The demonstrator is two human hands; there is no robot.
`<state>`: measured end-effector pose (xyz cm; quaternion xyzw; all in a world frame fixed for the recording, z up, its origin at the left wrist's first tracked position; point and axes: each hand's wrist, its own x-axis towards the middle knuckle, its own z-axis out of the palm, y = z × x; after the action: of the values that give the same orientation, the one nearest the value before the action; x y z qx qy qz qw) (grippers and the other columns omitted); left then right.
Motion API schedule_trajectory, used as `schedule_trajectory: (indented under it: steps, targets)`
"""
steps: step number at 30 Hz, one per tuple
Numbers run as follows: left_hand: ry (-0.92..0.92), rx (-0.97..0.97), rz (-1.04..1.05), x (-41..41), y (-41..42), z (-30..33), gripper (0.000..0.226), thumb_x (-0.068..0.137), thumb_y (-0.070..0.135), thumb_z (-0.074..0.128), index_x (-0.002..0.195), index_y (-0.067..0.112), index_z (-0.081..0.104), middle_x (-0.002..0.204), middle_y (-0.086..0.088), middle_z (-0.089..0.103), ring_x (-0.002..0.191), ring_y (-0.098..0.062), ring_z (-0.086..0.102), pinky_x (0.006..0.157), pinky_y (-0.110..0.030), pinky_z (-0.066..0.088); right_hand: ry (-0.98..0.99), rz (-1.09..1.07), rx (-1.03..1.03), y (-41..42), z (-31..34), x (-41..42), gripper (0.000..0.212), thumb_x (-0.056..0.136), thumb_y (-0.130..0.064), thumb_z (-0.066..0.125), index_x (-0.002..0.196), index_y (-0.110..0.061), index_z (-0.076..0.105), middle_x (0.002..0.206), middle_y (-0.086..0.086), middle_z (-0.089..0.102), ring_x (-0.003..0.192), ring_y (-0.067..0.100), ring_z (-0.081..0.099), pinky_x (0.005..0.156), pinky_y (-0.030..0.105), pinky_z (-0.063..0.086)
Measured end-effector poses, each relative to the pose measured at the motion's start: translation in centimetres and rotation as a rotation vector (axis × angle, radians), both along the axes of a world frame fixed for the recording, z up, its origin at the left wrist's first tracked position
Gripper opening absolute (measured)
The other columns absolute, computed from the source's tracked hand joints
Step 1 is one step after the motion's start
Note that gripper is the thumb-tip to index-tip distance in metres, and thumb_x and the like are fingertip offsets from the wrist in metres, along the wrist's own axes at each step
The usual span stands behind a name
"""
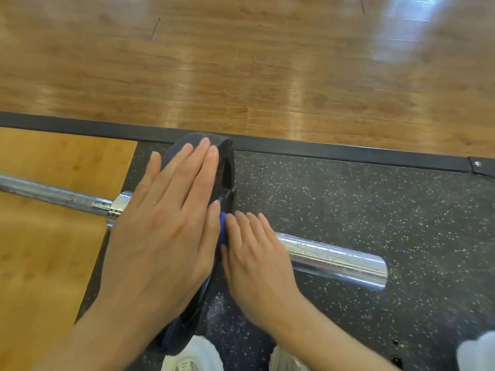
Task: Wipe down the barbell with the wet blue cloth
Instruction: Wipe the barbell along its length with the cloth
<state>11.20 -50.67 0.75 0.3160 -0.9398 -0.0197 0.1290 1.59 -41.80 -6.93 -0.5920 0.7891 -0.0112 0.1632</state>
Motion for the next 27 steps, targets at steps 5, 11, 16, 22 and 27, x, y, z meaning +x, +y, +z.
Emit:
schedule_trajectory:
  steps: [5,11,16,22,27]
  targets:
    - [0.045,0.02,0.003,0.5,0.6,0.2,0.055,0.1,0.02,0.035,0.15,-0.001,0.042,0.156,-0.014,0.044,0.145,-0.028,0.04,0.125,-0.041,0.015,-0.099,0.165,0.198,-4.7,0.0,-4.0,0.017,0.105,-0.014,0.037,0.112,-0.008,0.051,0.11,0.014,0.06,0.099,0.039,0.061,0.072,0.041,0.04]
    - [0.046,0.021,-0.006,0.2,0.3,-0.1,0.055,0.101,0.022,0.035,0.151,-0.001,0.042,0.156,-0.015,0.043,0.146,-0.027,0.038,0.124,-0.04,0.017,0.0,-0.039,-0.259,0.5,-2.2,0.3,0.039,0.1,-0.03,0.032,0.114,-0.009,0.062,0.096,0.003,0.06,0.086,0.024,0.057,0.099,0.042,0.05]
    - [0.03,0.039,-0.015,-1.4,-1.5,-0.2,0.054,0.101,0.024,0.036,0.148,0.0,0.046,0.152,-0.014,0.049,0.143,-0.028,0.043,0.123,-0.041,0.019,0.116,-0.052,-0.421,-3.2,-2.9,-2.1,0.041,0.097,-0.028,0.03,0.077,-0.015,0.063,0.066,0.002,0.059,0.058,0.024,0.059,0.059,0.031,0.046]
    - [0.203,0.202,-0.039,-3.8,-4.4,1.0,0.052,0.105,0.028,0.031,0.149,0.005,0.047,0.153,-0.008,0.049,0.146,-0.02,0.039,0.125,-0.032,0.002,0.243,0.063,-0.342,0.4,-5.0,-1.2,0.054,0.107,-0.023,0.03,0.153,0.005,0.032,0.158,0.024,0.035,0.147,0.039,0.033,0.121,0.05,0.026]
    - [0.307,0.185,-0.023,-0.6,-1.8,-0.5,0.052,0.106,0.02,0.029,0.154,0.002,0.036,0.163,-0.008,0.033,0.155,-0.021,0.02,0.127,-0.034,0.0,0.138,-0.064,-0.413,-3.0,-4.3,-2.9,0.057,0.105,-0.031,0.031,0.15,0.003,0.04,0.155,0.02,0.041,0.146,0.035,0.036,0.124,0.048,0.02]
